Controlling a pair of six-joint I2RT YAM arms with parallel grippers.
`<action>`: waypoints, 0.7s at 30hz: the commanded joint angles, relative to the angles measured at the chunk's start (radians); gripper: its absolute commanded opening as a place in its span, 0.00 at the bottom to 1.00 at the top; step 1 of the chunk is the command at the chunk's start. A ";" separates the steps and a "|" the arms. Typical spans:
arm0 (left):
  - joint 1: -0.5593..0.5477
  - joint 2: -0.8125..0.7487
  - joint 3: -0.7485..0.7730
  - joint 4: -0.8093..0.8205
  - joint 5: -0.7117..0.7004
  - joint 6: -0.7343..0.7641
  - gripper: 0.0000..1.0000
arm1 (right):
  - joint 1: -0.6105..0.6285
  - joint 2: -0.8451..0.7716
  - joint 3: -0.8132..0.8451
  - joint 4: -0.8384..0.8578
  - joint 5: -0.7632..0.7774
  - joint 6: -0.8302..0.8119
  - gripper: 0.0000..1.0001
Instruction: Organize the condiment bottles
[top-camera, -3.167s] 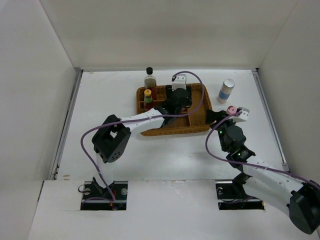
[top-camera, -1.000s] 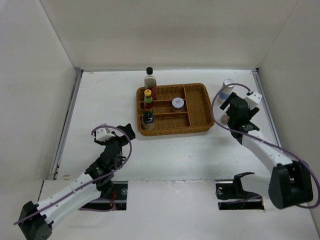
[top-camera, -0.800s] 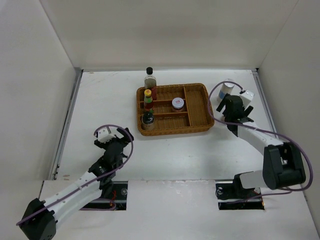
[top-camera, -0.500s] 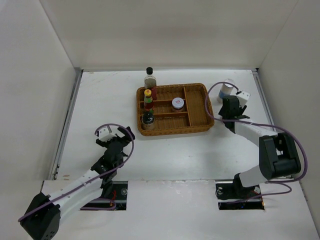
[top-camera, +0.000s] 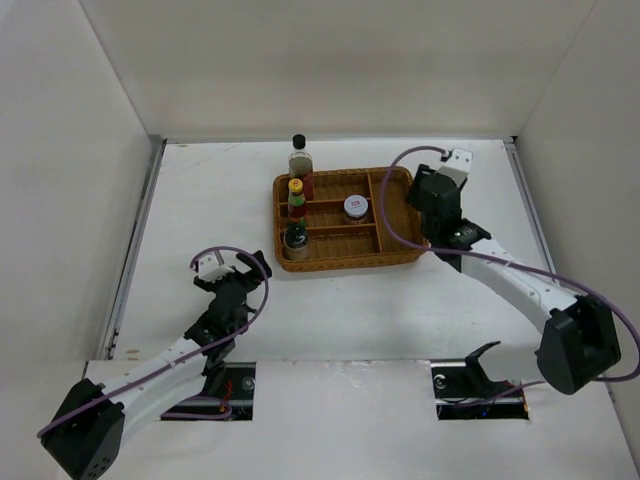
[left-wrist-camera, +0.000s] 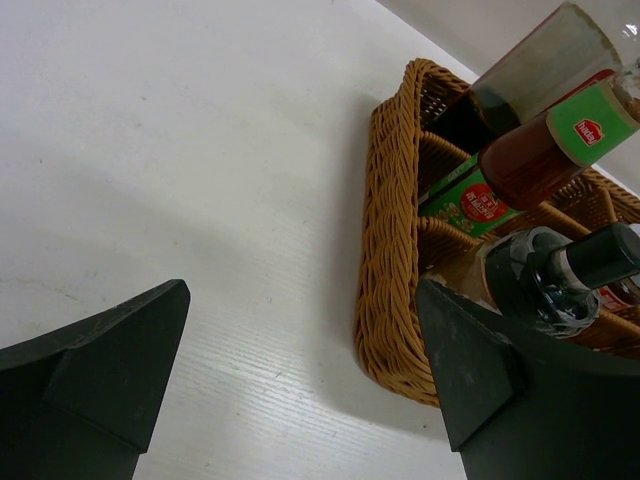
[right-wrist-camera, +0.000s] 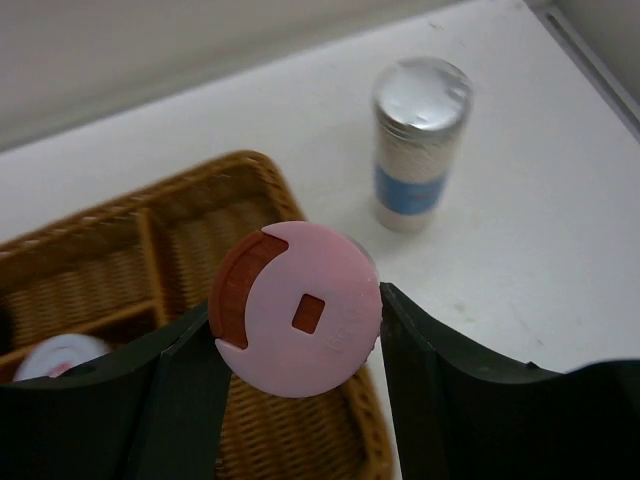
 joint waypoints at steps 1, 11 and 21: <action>-0.004 -0.006 -0.011 0.059 0.006 -0.006 1.00 | 0.075 0.026 0.126 0.077 -0.054 -0.046 0.49; -0.010 -0.014 -0.017 0.069 -0.002 -0.004 1.00 | 0.097 0.427 0.497 0.122 -0.269 -0.063 0.50; -0.004 -0.035 -0.025 0.069 0.006 -0.003 1.00 | 0.097 0.647 0.640 0.064 -0.312 -0.049 0.52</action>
